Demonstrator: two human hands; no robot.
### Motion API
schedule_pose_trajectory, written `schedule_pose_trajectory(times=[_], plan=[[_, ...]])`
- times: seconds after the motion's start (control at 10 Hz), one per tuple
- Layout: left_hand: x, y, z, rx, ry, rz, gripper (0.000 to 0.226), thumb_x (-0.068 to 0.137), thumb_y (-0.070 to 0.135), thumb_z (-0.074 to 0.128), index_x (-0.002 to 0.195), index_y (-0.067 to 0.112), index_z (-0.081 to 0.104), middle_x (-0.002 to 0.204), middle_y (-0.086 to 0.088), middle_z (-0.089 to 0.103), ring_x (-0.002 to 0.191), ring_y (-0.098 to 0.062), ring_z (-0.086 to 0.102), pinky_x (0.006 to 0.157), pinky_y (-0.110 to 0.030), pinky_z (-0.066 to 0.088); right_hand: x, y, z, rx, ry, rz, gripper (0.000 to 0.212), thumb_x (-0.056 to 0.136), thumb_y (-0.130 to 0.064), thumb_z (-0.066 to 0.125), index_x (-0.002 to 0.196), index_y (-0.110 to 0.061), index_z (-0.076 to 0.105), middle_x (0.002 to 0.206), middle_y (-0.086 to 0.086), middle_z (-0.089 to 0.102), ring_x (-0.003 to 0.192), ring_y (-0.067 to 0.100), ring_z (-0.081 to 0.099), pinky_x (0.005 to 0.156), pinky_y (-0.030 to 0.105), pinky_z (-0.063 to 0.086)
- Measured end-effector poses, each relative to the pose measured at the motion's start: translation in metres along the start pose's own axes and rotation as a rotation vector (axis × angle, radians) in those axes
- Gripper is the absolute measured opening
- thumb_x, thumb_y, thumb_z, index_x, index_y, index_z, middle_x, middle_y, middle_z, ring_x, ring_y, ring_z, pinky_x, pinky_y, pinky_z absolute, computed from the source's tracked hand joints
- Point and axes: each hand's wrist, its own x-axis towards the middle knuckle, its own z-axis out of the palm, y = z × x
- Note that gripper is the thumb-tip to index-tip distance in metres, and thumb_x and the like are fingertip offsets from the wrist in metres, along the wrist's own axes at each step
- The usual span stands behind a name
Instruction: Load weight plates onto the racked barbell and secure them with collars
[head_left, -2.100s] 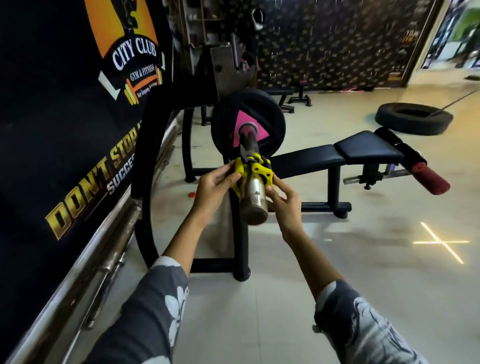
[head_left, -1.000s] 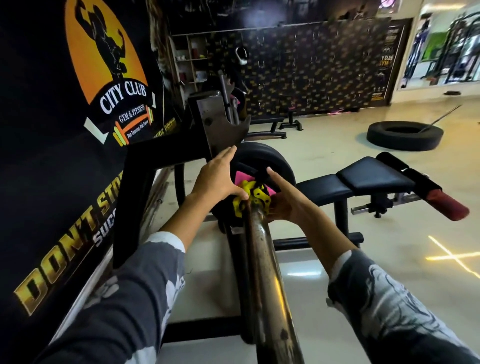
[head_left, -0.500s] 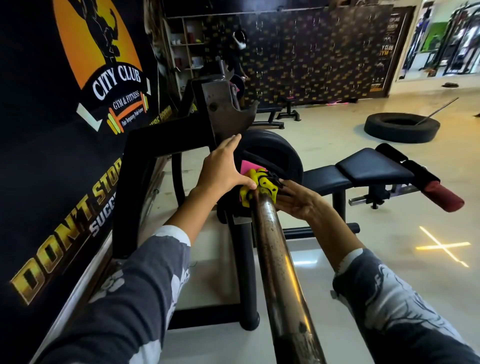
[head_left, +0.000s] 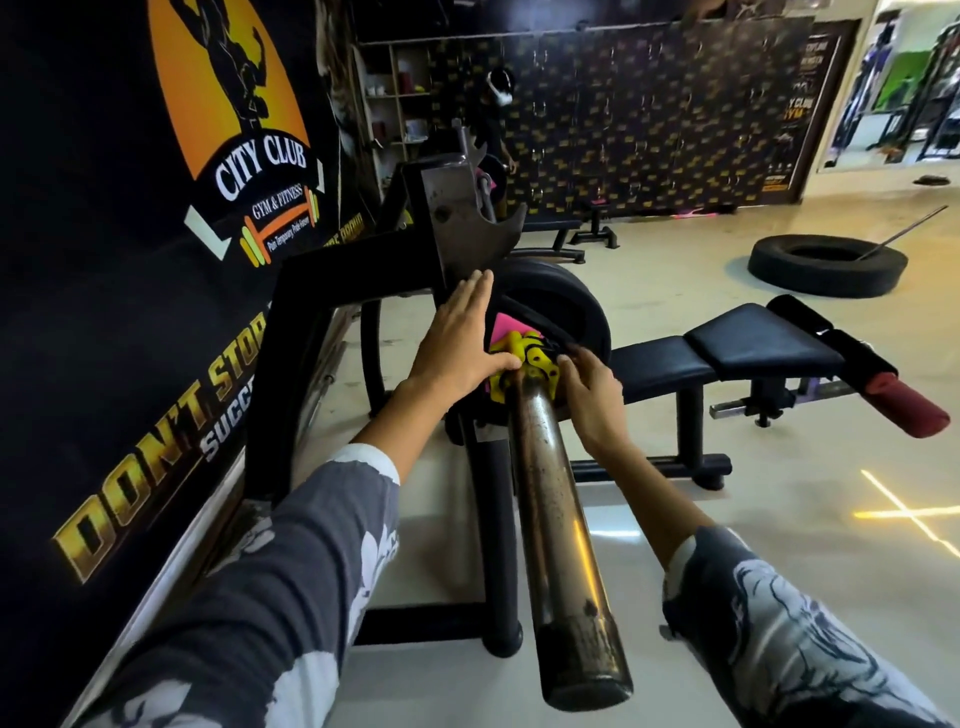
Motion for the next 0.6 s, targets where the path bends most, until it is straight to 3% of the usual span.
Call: schedule_pose_trajectory(times=[0.1, 0.2, 0.3, 0.4, 0.5, 0.6], plan=[[-0.024, 0.008, 0.012, -0.053, 0.086, 0.031, 0.08, 0.084, 0.036, 0.064, 0.146, 0.011, 0.02, 0.155, -0.01, 0.023, 0.143, -0.023, 0.02, 0.117, -0.036, 0.019, -0.022, 0.003, -0.008, -0.265, -0.057, -0.244, 0.038, 0.094, -0.026, 0.048, 0.129, -0.012, 0.049, 0.134, 0.01, 0.053, 0.125, 0.024, 0.048, 0.105, 0.043, 0.041], [-0.056, 0.013, 0.024, -0.098, 0.141, 0.044, 0.06, 0.089, 0.041, 0.057, 0.138, 0.01, 0.04, 0.142, -0.013, 0.046, 0.133, -0.026, 0.039, 0.109, -0.036, 0.032, -0.047, 0.013, -0.021, -0.303, -0.05, -0.276, 0.033, 0.094, -0.033, 0.046, 0.119, -0.013, 0.056, 0.126, 0.007, 0.056, 0.119, 0.021, 0.051, 0.101, 0.04, 0.044], [-0.092, 0.017, 0.031, -0.059, 0.224, 0.054, 0.048, 0.093, 0.042, 0.046, 0.126, 0.009, 0.052, 0.124, -0.014, 0.061, 0.116, -0.028, 0.055, 0.096, -0.037, 0.043, -0.085, 0.02, -0.03, -0.306, -0.018, -0.198, 0.029, 0.095, -0.034, 0.044, 0.11, -0.014, 0.059, 0.115, 0.004, 0.058, 0.106, 0.015, 0.053, 0.088, 0.028, 0.042], [-0.138, 0.028, 0.028, -0.065, 0.267, 0.007, 0.04, 0.095, 0.039, 0.041, 0.114, 0.01, 0.06, 0.11, -0.011, 0.067, 0.103, -0.025, 0.06, 0.085, -0.031, 0.045, -0.126, 0.022, -0.031, -0.278, -0.088, -0.214, 0.029, 0.095, -0.035, 0.038, 0.109, -0.016, 0.056, 0.107, 0.004, 0.058, 0.097, 0.017, 0.054, 0.077, 0.027, 0.038], [-0.188, 0.045, 0.023, -0.118, 0.276, -0.013, 0.039, 0.095, 0.035, 0.034, 0.102, 0.011, 0.063, 0.099, -0.007, 0.069, 0.094, -0.022, 0.061, 0.077, -0.023, 0.041, -0.169, 0.026, -0.029, -0.104, -0.152, -0.204, 0.016, 0.092, -0.031, 0.048, 0.108, -0.031, 0.046, 0.1, -0.003, 0.056, 0.084, 0.006, 0.051, 0.07, 0.022, 0.036], [-0.22, 0.064, 0.022, -0.179, 0.343, -0.055, 0.037, 0.095, 0.032, 0.036, 0.097, 0.008, 0.064, 0.096, -0.008, 0.069, 0.091, -0.022, 0.062, 0.077, -0.029, 0.046, -0.205, 0.035, -0.027, 0.087, -0.304, -0.268, 0.027, 0.085, -0.042, 0.044, 0.111, -0.041, 0.04, 0.107, -0.001, 0.056, 0.092, 0.004, 0.053, 0.08, 0.024, 0.046]])
